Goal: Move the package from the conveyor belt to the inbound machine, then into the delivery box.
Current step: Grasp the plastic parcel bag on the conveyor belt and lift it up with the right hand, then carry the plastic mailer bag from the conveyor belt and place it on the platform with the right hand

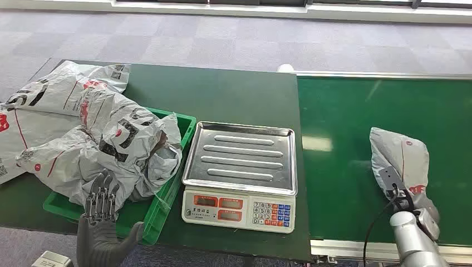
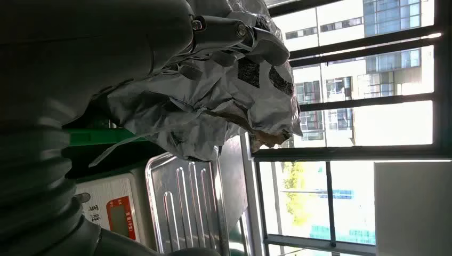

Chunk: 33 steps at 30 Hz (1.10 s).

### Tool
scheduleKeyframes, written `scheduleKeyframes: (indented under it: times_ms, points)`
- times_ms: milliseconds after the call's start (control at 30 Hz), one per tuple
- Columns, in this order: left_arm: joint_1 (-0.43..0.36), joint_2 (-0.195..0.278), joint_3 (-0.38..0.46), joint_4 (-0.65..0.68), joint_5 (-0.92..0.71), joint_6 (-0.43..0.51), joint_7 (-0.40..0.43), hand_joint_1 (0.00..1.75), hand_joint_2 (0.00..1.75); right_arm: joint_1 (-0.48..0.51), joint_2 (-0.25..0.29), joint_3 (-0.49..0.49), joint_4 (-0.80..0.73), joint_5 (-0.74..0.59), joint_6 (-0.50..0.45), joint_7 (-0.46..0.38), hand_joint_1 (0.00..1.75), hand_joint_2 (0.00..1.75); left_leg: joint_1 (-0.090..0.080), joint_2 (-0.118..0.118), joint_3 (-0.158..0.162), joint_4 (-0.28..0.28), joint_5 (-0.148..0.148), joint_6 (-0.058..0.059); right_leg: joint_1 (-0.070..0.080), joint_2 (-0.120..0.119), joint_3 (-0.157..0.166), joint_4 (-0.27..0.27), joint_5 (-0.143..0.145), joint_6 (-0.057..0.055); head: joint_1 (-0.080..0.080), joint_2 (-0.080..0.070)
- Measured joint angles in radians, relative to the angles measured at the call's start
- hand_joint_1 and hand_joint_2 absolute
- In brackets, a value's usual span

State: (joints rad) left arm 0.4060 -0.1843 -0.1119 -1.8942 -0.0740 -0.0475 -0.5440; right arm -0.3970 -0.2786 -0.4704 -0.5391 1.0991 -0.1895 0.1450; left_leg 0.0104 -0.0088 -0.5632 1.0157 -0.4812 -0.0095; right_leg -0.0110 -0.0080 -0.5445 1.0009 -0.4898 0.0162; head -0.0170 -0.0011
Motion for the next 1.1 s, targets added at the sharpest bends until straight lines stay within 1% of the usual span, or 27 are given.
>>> scheduleKeyframes:
  times_ms: [67, 133, 200, 267, 333, 367, 467, 533, 633, 667, 733, 800, 833, 900, 967, 1033, 1100]
  points:
    - [0.003, -0.003, 0.004, -0.003, -0.002, -0.003, 0.000, 0.00, 1.75, 0.008, 0.012, 0.000, -0.025, -0.029, -0.031, -0.050, 1.75, 1.75, 0.000, 0.000, -0.003, 0.000, 0.000, 0.000, 0.000, 0.000, -0.001, 0.000, 0.000, 0.000, 0.000, 0.000]
    - [0.009, -0.011, 0.011, -0.010, -0.009, -0.007, -0.004, 0.00, 1.75, 0.028, 0.042, 0.004, -0.100, -0.110, -0.090, -0.159, 1.75, 1.75, 0.000, 0.001, -0.006, 0.000, 0.000, 0.000, -0.001, 0.001, -0.002, 0.001, 0.000, 0.000, 0.000, 0.000]
    - [0.012, -0.018, 0.015, -0.014, -0.017, -0.008, -0.012, 0.00, 1.75, 0.053, 0.084, 0.019, -0.219, -0.227, -0.141, -0.253, 1.75, 1.75, 0.000, 0.001, -0.004, 0.000, 0.001, -0.001, -0.001, 0.001, -0.004, 0.001, 0.000, 0.000, 0.000, 0.000]
    - [0.014, -0.024, 0.017, -0.016, -0.022, -0.003, -0.019, 0.00, 1.75, 0.088, 0.131, 0.061, -0.377, -0.349, -0.186, -0.305, 1.75, 1.75, 0.000, 0.001, -0.002, 0.000, 0.002, -0.001, 0.000, 0.001, -0.005, 0.002, 0.001, -0.001, 0.000, 0.000]
    - [0.013, -0.026, 0.018, -0.015, -0.026, 0.008, -0.029, 0.00, 1.75, 0.128, 0.173, 0.133, -0.536, -0.430, -0.228, -0.346, 1.75, 1.75, 0.000, 0.000, -0.002, 0.000, 0.002, -0.001, 0.000, 0.001, -0.006, 0.002, 0.000, -0.001, 0.000, 0.000]
    - [0.012, -0.027, 0.018, -0.014, -0.027, 0.017, -0.034, 0.00, 1.75, 0.147, 0.188, 0.174, -0.603, -0.451, -0.247, -0.367, 1.75, 1.75, 0.000, 0.001, -0.002, 0.000, 0.002, -0.001, 0.000, 0.001, -0.006, 0.003, 0.000, -0.002, 0.000, 0.000]
    - [0.005, -0.026, 0.017, -0.006, -0.028, 0.041, -0.051, 0.00, 1.75, 0.186, 0.216, 0.324, -0.769, -0.442, -0.283, -0.426, 1.75, 1.75, 0.000, 0.003, -0.002, -0.001, 0.002, -0.002, 0.000, 0.004, -0.008, 0.003, 0.000, -0.002, 0.000, 0.000]
    - [-0.002, -0.026, 0.014, 0.001, -0.028, 0.052, -0.058, 0.00, 1.75, 0.198, 0.226, 0.423, -0.841, -0.414, -0.291, -0.442, 1.75, 1.75, 0.000, 0.004, -0.002, -0.001, 0.001, -0.003, 0.000, 0.005, -0.008, 0.003, 0.000, -0.002, 0.000, 0.000]
    - [-0.008, -0.023, 0.010, 0.012, -0.027, 0.063, -0.065, 0.00, 1.75, 0.207, 0.235, 0.527, -0.906, -0.380, -0.295, -0.444, 1.75, 1.75, 0.000, 0.003, -0.002, -0.001, 0.002, -0.003, 0.000, 0.004, -0.008, 0.003, 0.000, -0.002, 0.000, 0.000]
    - [-0.009, -0.022, 0.009, 0.015, -0.027, 0.065, -0.068, 0.00, 1.75, 0.207, 0.237, 0.550, -0.918, -0.349, -0.280, -0.441, 1.75, 1.75, 0.000, 0.003, -0.003, -0.001, 0.002, -0.002, 0.000, 0.004, -0.007, 0.003, 0.000, -0.002, 0.000, 0.000]
    - [-0.012, -0.016, 0.005, 0.021, -0.027, 0.071, -0.075, 0.00, 1.75, 0.195, 0.239, 0.605, -0.928, -0.227, -0.204, -0.417, 1.75, 1.75, 0.000, 0.005, -0.004, -0.001, 0.001, -0.003, 0.000, 0.006, -0.007, 0.004, 0.000, -0.003, 0.000, 0.000]
    - [-0.019, -0.009, -0.006, 0.029, -0.027, 0.078, -0.081, 0.00, 1.75, 0.171, 0.246, 0.687, -0.924, -0.097, -0.086, -0.356, 1.75, 1.75, 0.000, 0.008, -0.003, -0.001, 0.001, -0.004, 0.000, 0.009, -0.008, 0.003, 0.001, -0.003, 0.000, 0.000]
    - [-0.023, -0.005, -0.012, 0.031, -0.027, 0.081, -0.083, 0.00, 1.75, 0.157, 0.251, 0.731, -0.917, -0.060, -0.024, -0.316, 1.75, 1.75, 0.000, 0.009, -0.002, -0.001, 0.001, -0.004, 0.000, 0.010, -0.008, 0.003, 0.001, -0.004, 0.000, 0.000]
    - [-0.026, 0.002, -0.022, 0.035, -0.027, 0.082, -0.081, 0.00, 1.75, 0.132, 0.259, 0.800, -0.891, -0.028, 0.092, -0.230, 1.75, 1.75, 0.000, 0.007, 0.000, -0.001, 0.002, -0.004, 0.000, 0.008, -0.008, 0.003, 0.001, -0.004, 0.000, 0.000]
    - [-0.025, 0.008, -0.028, 0.035, -0.027, 0.081, -0.072, 0.00, 1.75, 0.109, 0.263, 0.841, -0.850, -0.018, 0.176, -0.153, 1.75, 1.75, 0.000, 0.004, -0.001, -0.001, 0.003, -0.004, 0.000, 0.005, -0.008, 0.003, 0.001, -0.004, 0.000, 0.000]
    - [-0.024, 0.013, -0.032, 0.035, -0.027, 0.080, -0.063, 0.00, 1.75, 0.097, 0.263, 0.862, -0.810, -0.011, 0.213, -0.111, 1.75, 1.75, 0.000, 0.002, -0.002, -0.001, 0.003, -0.004, 0.000, 0.003, -0.008, 0.004, 0.001, -0.004, 0.000, 0.000]
    - [-0.024, 0.016, -0.034, 0.035, -0.027, 0.080, -0.059, 0.00, 1.75, 0.091, 0.263, 0.872, -0.781, -0.009, 0.224, -0.101, 1.75, 1.75, 0.000, 0.003, -0.003, -0.001, 0.003, -0.004, 0.000, 0.004, -0.008, 0.004, 0.001, -0.004, 0.000, 0.000]
